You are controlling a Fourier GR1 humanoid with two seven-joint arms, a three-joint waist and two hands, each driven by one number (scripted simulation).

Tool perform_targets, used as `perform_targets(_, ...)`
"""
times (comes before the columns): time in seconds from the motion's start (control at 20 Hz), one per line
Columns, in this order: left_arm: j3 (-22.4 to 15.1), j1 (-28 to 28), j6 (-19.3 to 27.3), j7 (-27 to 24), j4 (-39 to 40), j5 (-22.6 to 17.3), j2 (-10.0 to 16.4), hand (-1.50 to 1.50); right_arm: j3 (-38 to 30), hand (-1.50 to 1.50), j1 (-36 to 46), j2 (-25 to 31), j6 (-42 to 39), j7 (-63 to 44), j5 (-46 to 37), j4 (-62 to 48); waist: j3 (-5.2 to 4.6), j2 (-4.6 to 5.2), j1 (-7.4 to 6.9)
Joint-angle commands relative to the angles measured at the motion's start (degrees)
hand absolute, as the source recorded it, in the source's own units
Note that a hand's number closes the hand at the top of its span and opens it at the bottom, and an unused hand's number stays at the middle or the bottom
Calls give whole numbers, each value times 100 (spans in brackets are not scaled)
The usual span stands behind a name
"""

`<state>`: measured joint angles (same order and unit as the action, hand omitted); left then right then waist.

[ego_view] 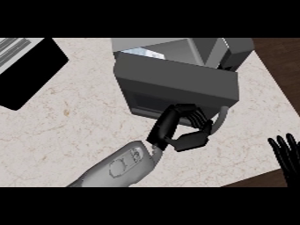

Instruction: Pick up the milk, place it into the microwave and close the microwave

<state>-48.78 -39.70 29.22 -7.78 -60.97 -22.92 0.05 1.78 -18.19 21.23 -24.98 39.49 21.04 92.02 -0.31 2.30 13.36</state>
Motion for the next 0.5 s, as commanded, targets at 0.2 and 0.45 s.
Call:
perform_targets(0.2, 580, -699, 242, -482, 516, -819, -5, 150, 69, -150, 4, 331, -405, -208, 344, 568, -16, 111, 314)
perform_targets(0.45, 796, -1043, 252, -741, 916, -1144, -5, 150, 143, -150, -72, 290, -384, -390, 619, 754, -1, 190, 482)
